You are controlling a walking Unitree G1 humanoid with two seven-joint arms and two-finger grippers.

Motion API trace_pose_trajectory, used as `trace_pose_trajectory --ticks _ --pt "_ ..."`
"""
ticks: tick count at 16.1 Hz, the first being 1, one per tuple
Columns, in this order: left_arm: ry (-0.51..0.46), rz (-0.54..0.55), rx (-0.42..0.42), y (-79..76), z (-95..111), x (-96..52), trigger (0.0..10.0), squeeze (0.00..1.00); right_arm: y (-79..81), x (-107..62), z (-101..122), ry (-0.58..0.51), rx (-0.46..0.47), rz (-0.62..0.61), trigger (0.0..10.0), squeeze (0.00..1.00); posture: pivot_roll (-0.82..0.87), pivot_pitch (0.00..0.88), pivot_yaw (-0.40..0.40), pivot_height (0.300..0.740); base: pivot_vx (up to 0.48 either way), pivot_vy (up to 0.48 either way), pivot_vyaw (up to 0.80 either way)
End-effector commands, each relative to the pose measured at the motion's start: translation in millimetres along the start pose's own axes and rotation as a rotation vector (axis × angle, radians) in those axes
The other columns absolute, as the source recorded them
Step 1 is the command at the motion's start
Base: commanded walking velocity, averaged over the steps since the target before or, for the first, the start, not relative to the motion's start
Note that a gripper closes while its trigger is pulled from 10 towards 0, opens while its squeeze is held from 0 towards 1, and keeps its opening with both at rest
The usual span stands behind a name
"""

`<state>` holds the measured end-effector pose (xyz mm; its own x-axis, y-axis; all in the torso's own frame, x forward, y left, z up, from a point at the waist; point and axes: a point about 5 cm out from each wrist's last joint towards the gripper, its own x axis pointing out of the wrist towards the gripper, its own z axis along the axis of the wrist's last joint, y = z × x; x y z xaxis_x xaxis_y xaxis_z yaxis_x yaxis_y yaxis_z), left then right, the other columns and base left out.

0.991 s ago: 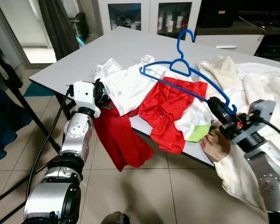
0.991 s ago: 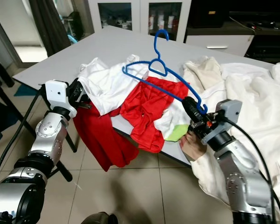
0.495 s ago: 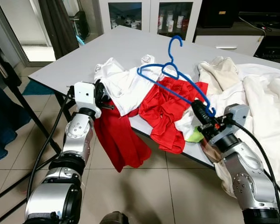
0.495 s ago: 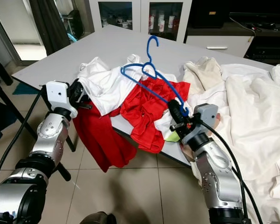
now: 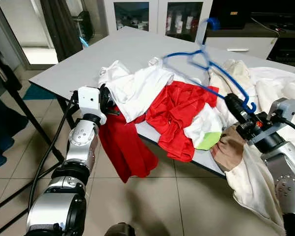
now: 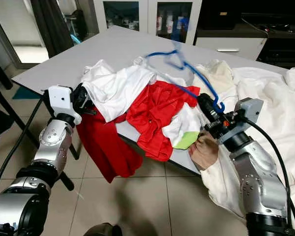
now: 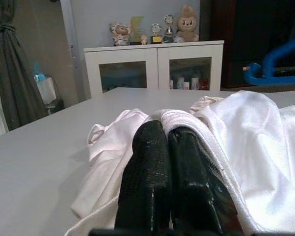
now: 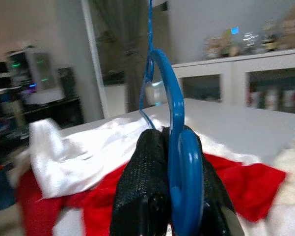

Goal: Hang hanger

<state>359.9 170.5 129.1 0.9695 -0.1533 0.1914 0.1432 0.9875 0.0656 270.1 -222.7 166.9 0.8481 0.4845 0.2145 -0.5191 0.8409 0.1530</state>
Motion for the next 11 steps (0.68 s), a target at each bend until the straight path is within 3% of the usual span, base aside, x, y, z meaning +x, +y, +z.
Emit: trace_pose_trajectory --ticks 1,6,9,11 --pt "0.014 0.012 0.007 2.8 -3 -2.6 10.0 0.0 9.7 -3.2 2 0.038 0.009 0.101 10.0 0.0 0.09 0.0 0.037 0.74 0.0 0.0 0.0" --pt "0.011 0.025 0.011 8.6 2 2.0 10.0 0.0 11.3 -25.1 9 0.191 0.009 0.239 10.0 0.0 0.09 0.0 0.043 0.74 0.0 0.0 0.0" --pt "0.007 0.018 0.03 9.8 4 3.4 10.0 0.0 15.6 -28.2 8 0.25 -0.012 0.272 10.0 0.0 0.08 0.0 0.045 0.74 0.0 0.0 0.0" --pt "0.013 0.015 0.028 9.5 3 2.9 10.0 0.0 13.5 -24.7 4 0.272 -0.05 0.232 10.0 0.0 0.08 0.0 0.045 0.74 0.0 0.0 0.0"
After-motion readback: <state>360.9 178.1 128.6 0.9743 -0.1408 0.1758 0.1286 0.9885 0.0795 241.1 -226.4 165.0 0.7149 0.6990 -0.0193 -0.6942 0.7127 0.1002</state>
